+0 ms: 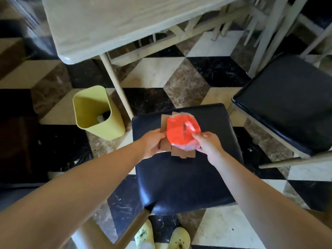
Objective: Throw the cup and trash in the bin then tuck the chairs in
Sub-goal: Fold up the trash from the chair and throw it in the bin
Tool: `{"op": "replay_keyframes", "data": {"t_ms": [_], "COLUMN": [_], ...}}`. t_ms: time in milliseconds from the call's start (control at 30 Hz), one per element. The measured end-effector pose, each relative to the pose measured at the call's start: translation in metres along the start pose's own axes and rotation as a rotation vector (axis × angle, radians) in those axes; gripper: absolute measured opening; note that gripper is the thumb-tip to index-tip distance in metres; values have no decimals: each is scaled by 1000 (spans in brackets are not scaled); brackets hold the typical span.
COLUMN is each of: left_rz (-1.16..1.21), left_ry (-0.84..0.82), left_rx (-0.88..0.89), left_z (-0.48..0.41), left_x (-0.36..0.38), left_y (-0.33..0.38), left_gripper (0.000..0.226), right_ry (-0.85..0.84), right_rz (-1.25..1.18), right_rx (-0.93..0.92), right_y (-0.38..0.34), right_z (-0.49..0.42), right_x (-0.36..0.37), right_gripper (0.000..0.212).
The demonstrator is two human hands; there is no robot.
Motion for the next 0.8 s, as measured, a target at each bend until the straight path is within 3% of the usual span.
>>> {"op": "replay_keyframes", "data": {"t_ms": [133, 233, 300, 533, 800], "left_rz": [253, 234, 197, 332, 449], "left_ry": [9, -8, 2, 307, 529], "left_rx": [20, 66, 90, 128, 140], "left_z": [27, 50, 64, 94, 121], "left_x": [-5, -14, -22, -112, -244], "left_y": [27, 42, 48, 46, 26], "left_gripper": [39, 54, 43, 33, 32], "right_ry": [24, 25, 8, -153, -470], "right_rz": [-8, 46, 72, 85, 226], "right_rx": [-90, -148, -197, -325, -425], "right_y": [-40, -62, -75, -119, -144], "right_z": [18, 31, 39, 75, 112], "right_x": [16, 32, 45, 125, 263], "right_gripper": [25, 31, 32, 25, 45]}}
Point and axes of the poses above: each hand's wrist, its own z-axis away from the middle knuckle, its own x-axis out of the palm, y = z × x, the point moved 9 cm from there along -z, towards the middle knuckle, and after that the axes turned 5 degrees about -z, right-handed, at the moved point
